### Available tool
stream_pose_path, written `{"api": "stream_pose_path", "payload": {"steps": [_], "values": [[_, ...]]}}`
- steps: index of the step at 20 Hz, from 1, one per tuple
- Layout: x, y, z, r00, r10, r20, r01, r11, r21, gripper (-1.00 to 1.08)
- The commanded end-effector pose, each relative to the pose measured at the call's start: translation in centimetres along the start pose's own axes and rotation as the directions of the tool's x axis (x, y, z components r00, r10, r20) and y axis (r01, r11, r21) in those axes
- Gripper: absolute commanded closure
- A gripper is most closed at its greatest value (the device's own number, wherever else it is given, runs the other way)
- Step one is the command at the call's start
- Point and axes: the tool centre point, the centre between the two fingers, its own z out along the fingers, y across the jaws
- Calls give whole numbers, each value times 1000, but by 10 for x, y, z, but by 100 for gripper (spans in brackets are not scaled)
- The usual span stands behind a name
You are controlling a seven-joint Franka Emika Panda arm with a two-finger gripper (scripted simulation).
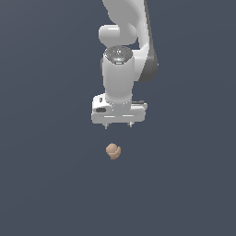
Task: Pick up the object and move it to a goal position.
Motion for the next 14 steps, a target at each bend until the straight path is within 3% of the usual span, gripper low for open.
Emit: {"api": "stream_pose_path", "payload": {"steps": [1, 8, 14], "values": [[2, 1, 5, 1000, -28, 3, 28, 1000, -1, -92], [12, 7, 25, 988, -155, 13, 155, 988, -2, -92], [22, 14, 51, 952, -306, 25, 306, 952, 3, -92]]}}
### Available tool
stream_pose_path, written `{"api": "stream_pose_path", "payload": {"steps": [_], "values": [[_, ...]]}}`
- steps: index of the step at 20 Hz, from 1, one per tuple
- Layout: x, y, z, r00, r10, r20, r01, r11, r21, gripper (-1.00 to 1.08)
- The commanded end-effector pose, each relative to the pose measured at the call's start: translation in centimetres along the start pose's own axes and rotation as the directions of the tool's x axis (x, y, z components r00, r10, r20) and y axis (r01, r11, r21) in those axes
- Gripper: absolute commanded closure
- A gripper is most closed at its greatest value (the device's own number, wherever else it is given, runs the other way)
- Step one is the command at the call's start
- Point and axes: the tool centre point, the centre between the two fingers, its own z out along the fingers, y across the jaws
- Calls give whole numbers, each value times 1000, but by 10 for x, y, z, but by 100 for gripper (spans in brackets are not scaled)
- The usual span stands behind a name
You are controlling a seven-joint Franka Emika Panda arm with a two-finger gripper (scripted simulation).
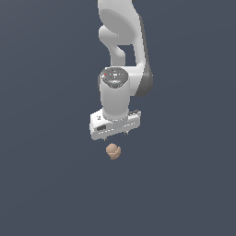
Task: Pick up the object and move it to a goal position.
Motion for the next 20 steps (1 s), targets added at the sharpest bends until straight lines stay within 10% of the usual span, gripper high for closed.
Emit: {"api": "stream_pose_path", "payload": {"steps": [1, 20], "values": [[4, 4, 11, 998, -67, 5, 67, 998, 2, -92], [15, 20, 59, 944, -330, 15, 330, 944, 20, -92]]}}
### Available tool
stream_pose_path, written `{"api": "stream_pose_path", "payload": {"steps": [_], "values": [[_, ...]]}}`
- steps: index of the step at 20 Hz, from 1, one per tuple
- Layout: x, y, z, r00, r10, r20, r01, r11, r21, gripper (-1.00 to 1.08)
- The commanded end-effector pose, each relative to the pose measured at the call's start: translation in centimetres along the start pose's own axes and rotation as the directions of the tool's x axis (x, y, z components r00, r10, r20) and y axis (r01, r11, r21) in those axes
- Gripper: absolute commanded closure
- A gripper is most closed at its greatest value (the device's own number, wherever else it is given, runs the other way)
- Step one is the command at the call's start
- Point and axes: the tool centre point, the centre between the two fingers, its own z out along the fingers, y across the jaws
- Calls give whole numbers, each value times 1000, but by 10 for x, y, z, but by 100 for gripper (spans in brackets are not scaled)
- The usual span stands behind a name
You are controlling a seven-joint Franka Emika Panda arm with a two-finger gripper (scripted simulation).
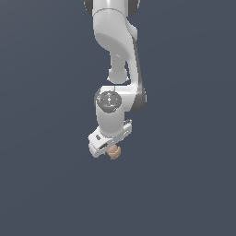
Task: Pick up the object and move it to a goal position.
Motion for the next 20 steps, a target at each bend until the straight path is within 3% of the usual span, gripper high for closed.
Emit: {"api": "stream_pose_path", "payload": {"steps": [1, 20], "values": [[0, 0, 1, 1000, -7, 0, 7, 1000, 0, -92], [0, 1, 51, 1000, -7, 0, 7, 1000, 0, -92]]}}
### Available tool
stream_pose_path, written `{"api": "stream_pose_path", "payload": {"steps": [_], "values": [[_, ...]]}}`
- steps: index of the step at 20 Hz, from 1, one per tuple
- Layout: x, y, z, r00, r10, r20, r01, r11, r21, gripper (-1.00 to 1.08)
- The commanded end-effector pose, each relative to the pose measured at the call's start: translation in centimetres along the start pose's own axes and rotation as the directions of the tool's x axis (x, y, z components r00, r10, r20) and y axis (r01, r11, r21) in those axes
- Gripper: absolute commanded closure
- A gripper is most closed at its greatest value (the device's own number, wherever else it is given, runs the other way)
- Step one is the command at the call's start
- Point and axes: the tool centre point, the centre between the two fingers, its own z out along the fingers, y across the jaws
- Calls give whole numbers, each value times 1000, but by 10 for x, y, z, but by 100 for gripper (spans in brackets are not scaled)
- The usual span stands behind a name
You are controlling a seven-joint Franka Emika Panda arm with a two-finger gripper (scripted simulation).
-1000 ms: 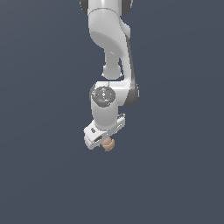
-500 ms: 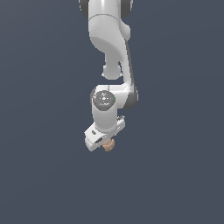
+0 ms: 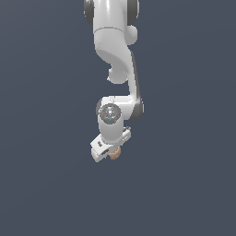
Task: Pick up the object and move it to a goal position.
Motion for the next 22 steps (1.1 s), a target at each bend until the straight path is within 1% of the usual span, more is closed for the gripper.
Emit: {"api": "stream_pose_path", "payload": {"steps": [1, 14, 18, 22], "values": [[1, 1, 0, 1000, 0, -1, 0, 1000, -1, 108], [0, 1, -3, 1000, 0, -1, 0, 1000, -1, 108], [-5, 3, -13, 1000, 0, -1, 0, 1000, -1, 108], [-13, 6, -33, 1000, 0, -1, 0, 1000, -1, 108]]}}
